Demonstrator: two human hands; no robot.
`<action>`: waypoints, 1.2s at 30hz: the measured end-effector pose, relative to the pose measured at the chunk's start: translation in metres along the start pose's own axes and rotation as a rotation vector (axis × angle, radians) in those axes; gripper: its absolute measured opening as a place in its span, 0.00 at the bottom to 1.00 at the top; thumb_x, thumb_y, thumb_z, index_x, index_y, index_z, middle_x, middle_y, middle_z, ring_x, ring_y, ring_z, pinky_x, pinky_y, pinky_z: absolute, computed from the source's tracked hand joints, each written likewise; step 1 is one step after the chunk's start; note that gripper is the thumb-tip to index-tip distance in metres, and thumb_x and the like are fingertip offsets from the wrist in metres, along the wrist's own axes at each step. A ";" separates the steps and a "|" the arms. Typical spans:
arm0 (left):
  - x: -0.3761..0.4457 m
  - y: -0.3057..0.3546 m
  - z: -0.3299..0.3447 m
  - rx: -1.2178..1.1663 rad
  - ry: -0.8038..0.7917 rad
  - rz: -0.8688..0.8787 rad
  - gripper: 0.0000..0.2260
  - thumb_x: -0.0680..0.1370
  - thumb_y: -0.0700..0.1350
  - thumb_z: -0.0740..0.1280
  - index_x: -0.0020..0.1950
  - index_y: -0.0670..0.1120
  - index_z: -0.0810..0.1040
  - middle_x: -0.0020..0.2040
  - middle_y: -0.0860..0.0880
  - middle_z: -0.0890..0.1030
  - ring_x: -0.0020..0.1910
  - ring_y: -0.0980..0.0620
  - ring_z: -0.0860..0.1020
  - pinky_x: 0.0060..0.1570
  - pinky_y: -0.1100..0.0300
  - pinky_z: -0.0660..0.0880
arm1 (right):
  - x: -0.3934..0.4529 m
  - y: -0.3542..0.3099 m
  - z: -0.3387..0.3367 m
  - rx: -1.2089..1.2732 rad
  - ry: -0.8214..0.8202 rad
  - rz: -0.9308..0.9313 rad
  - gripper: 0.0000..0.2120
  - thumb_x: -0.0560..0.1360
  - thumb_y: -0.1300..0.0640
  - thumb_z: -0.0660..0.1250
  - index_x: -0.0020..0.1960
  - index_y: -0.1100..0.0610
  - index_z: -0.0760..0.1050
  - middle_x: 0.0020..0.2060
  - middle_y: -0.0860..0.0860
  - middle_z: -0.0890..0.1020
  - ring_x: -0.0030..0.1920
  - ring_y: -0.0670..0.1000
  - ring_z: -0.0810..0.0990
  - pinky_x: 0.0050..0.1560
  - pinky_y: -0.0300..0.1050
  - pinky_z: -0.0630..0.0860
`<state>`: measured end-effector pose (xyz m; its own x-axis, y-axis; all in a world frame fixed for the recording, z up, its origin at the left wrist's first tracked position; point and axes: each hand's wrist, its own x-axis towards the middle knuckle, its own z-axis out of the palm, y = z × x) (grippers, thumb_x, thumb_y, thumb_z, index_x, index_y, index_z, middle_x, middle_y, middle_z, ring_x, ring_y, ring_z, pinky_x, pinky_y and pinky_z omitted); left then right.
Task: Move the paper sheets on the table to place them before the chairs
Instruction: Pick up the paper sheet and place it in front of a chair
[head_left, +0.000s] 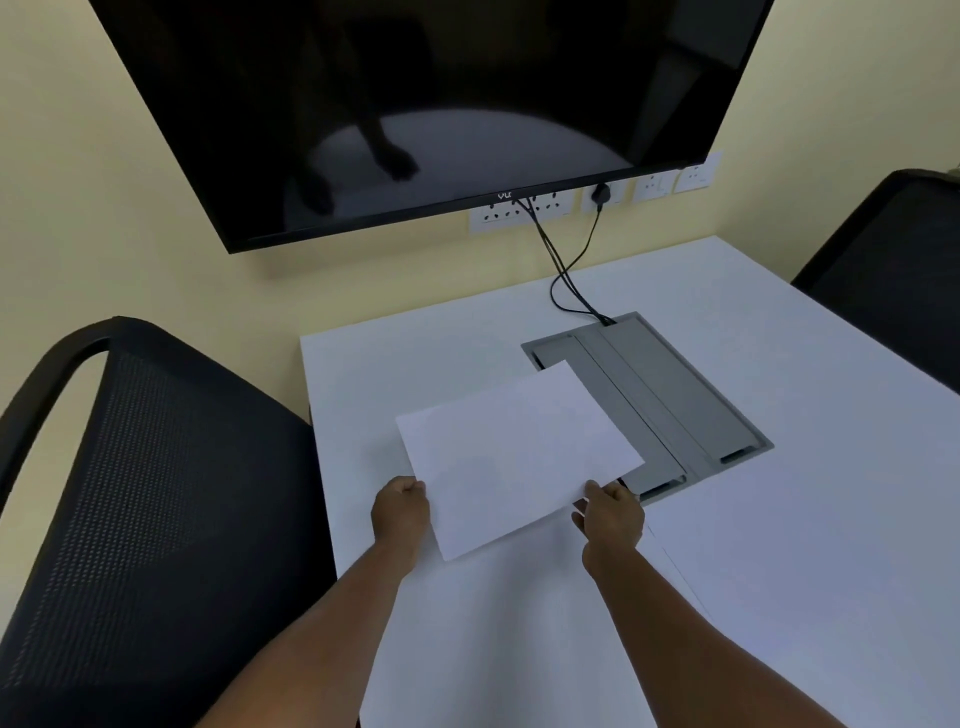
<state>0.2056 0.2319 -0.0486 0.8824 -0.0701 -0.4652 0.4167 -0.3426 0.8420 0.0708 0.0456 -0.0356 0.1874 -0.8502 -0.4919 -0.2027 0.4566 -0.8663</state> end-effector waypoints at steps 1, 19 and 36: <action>0.005 -0.002 -0.003 0.012 0.011 0.001 0.09 0.80 0.42 0.60 0.53 0.42 0.80 0.51 0.43 0.82 0.51 0.41 0.81 0.56 0.45 0.79 | 0.000 0.003 0.004 -0.013 -0.009 0.007 0.12 0.77 0.61 0.66 0.36 0.60 0.71 0.36 0.56 0.81 0.41 0.55 0.84 0.35 0.44 0.78; 0.056 -0.034 -0.047 0.320 0.194 -0.068 0.08 0.79 0.42 0.64 0.52 0.43 0.82 0.51 0.46 0.83 0.48 0.43 0.81 0.44 0.55 0.78 | -0.016 0.056 0.053 -0.168 -0.081 0.117 0.15 0.76 0.61 0.69 0.33 0.59 0.69 0.32 0.56 0.80 0.32 0.51 0.83 0.27 0.35 0.74; 0.066 -0.049 -0.046 0.329 0.228 -0.080 0.04 0.77 0.43 0.68 0.47 0.46 0.82 0.39 0.49 0.81 0.36 0.48 0.78 0.35 0.60 0.74 | -0.004 0.060 0.049 -0.472 -0.145 0.056 0.13 0.76 0.56 0.70 0.36 0.63 0.80 0.27 0.52 0.84 0.31 0.54 0.85 0.39 0.44 0.79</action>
<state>0.2534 0.2875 -0.1079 0.8913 0.1659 -0.4220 0.4265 -0.6228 0.6559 0.1046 0.0887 -0.0899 0.2883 -0.7673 -0.5729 -0.6233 0.3038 -0.7206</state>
